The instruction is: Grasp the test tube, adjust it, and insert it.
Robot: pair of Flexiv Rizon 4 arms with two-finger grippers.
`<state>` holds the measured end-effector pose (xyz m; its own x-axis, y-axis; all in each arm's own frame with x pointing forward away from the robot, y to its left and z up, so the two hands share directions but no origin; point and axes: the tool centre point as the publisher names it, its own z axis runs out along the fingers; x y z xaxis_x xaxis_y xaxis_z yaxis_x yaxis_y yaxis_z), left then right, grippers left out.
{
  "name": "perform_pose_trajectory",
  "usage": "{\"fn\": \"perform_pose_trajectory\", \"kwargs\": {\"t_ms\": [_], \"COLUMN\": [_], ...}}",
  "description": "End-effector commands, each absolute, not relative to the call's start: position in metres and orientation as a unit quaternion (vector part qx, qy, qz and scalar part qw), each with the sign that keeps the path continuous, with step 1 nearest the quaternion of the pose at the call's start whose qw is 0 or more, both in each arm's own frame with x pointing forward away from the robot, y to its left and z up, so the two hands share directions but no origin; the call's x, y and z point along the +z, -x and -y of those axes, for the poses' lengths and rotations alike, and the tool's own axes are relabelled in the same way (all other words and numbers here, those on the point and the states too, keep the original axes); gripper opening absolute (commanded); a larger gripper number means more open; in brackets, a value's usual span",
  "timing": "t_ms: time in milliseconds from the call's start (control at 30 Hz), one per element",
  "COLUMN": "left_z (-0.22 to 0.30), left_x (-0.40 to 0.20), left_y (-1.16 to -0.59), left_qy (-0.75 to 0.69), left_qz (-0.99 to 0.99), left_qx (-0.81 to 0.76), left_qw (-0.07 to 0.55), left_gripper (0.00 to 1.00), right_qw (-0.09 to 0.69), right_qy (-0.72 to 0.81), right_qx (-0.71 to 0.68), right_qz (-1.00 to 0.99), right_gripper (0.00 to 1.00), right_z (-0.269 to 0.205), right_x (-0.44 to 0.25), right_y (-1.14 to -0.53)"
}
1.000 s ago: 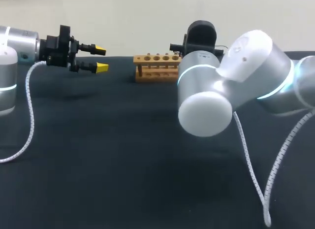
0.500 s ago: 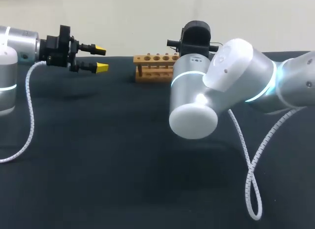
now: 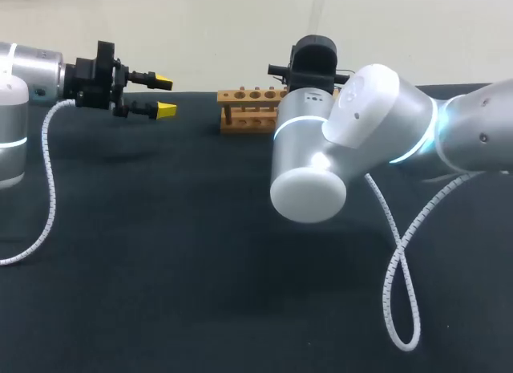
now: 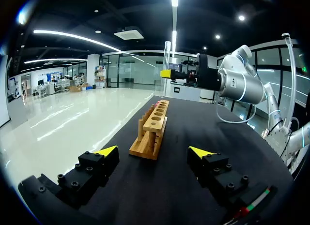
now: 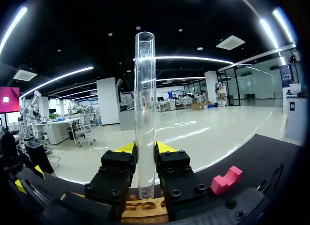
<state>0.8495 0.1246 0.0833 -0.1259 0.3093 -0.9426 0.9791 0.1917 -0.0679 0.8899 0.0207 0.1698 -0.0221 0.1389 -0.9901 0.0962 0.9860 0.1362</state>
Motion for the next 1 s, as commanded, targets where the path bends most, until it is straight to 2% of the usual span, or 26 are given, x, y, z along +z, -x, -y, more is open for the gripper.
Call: {"fn": "perform_pose_trajectory", "kwargs": {"t_ms": [33,1000], "left_z": [-0.125,-0.125], "left_x": [0.082,0.082], "left_y": [-0.852,-0.852], "left_qy": [-0.504,-0.504], "left_qz": [-0.639,-0.639], "left_qx": [-0.391,-0.391], "left_qw": [0.43,0.43], "left_gripper": [1.0,1.0], "right_qw": [0.695,0.677], "right_qy": [-0.082,-0.088], "right_qx": [0.017,0.016], "right_qz": [-0.714,-0.73], "right_gripper": [0.0,0.0], "right_z": [-0.019,-0.014], "right_x": [0.167,0.148], "right_y": [-0.895,-0.895]}}
